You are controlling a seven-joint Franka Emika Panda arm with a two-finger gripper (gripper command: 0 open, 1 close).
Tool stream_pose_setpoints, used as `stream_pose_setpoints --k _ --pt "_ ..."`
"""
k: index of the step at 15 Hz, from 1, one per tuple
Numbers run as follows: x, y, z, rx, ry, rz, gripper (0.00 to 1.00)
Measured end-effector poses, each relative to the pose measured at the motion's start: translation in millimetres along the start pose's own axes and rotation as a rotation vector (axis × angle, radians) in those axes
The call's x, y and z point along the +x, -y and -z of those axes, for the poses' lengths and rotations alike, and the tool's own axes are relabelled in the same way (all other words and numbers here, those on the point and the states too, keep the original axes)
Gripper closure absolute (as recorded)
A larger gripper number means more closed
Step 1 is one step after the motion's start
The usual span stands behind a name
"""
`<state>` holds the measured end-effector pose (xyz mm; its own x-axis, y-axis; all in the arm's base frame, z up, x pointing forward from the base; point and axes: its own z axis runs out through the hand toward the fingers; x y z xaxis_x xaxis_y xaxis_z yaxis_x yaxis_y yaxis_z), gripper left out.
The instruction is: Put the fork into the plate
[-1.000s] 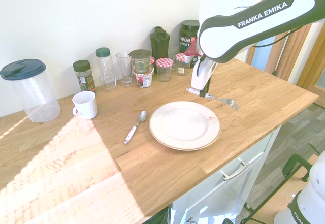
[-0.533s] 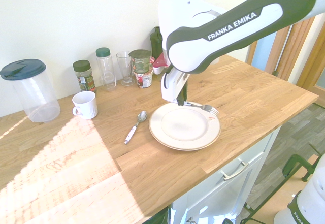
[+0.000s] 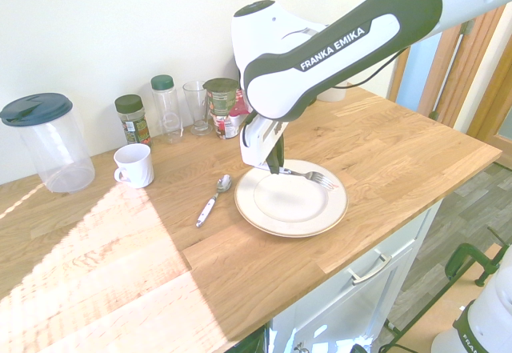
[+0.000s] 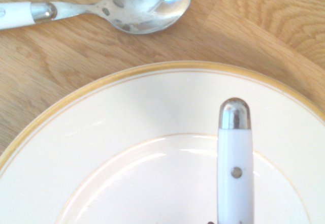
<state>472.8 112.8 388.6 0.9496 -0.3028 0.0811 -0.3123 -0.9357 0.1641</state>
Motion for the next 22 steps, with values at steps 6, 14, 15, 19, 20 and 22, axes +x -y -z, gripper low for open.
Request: stream_pose_setpoints --k 6,14,15,19,20,22 --pt "4.7 1.7 -10.2 0.006 0.018 0.027 1.00" --pt "11.5 23.7 -30.3 0.019 0.058 0.091 1.00" --pt "13.1 24.8 -33.1 0.018 0.063 0.091 1.00" --pt "16.5 24.4 -32.7 0.020 0.061 0.091 0.00" --pt "16.3 24.7 -32.6 0.020 0.061 0.093 0.00" --pt "16.6 24.3 -32.7 0.020 0.060 0.094 0.00"
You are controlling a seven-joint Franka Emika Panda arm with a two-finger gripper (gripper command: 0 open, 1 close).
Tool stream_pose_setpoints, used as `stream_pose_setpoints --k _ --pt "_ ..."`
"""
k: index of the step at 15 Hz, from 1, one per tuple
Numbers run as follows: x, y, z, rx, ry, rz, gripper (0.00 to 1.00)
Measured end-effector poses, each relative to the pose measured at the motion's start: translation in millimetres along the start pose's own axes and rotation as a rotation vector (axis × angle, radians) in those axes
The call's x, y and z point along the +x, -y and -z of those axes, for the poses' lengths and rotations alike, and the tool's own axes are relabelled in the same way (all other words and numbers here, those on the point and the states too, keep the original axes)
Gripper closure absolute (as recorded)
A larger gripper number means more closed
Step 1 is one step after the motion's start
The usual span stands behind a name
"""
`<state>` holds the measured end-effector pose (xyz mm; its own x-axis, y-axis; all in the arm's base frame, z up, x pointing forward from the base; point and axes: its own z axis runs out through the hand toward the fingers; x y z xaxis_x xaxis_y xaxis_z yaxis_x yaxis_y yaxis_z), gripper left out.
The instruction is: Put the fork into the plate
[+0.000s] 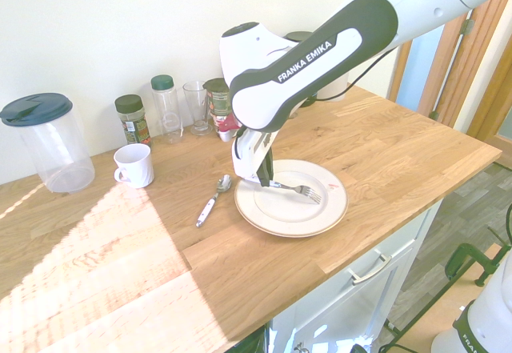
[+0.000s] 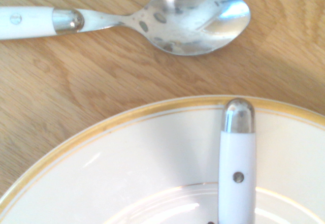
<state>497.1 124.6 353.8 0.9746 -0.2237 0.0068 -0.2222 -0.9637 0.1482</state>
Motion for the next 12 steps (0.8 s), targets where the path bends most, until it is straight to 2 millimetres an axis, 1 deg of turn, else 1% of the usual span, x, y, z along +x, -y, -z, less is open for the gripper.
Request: stream_pose_setpoints --k 9,11,12 --pt "0.0 -4.0 -0.4 0.007 -0.014 0.028 0.00" --pt "-9.3 -7.7 5.8 0.013 -0.038 0.034 0.00" --pt "-18.9 -10.3 9.8 0.016 -0.057 0.038 0.00"
